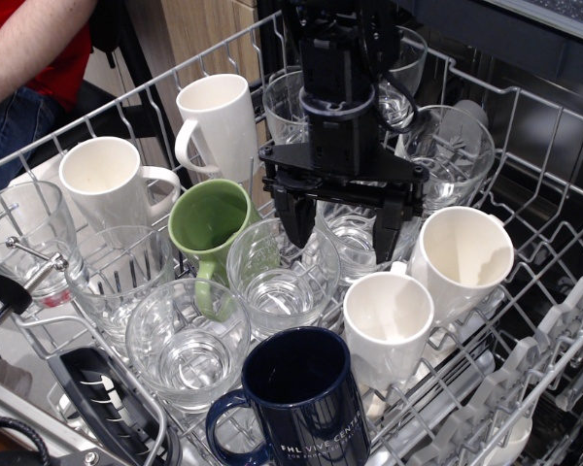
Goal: Pick up green mug
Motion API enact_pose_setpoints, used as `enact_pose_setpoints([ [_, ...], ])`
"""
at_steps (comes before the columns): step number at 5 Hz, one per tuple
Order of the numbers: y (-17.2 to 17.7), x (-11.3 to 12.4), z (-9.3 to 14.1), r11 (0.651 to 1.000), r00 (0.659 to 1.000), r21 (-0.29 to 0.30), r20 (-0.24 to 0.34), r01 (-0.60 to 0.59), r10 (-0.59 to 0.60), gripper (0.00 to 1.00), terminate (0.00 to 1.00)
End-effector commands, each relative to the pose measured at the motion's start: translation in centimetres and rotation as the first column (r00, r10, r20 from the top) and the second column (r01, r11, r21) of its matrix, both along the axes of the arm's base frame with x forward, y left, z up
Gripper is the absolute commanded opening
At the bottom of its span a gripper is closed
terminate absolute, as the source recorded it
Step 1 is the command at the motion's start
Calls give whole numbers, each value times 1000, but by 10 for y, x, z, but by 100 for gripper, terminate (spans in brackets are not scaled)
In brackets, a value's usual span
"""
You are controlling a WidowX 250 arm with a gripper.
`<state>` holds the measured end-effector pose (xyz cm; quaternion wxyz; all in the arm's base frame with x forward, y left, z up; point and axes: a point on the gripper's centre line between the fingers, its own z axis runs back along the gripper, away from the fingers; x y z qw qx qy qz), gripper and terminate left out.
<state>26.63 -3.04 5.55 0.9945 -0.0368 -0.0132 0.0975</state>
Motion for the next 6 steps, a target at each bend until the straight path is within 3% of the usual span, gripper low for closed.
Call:
enact_pose_setpoints([
  [1,0,0,0,1000,1000,0,0,0,0,100,0],
  [2,17,19,18,972,974,53,-4,228,-228,100,0],
  [3,40,31,35,939,939,19,11,344,-344,100,0],
  [4,66,45,39,901,901,33,12,433,-434,100,0],
  [6,132,67,14,860,865,130,31,494,-502,100,0],
])
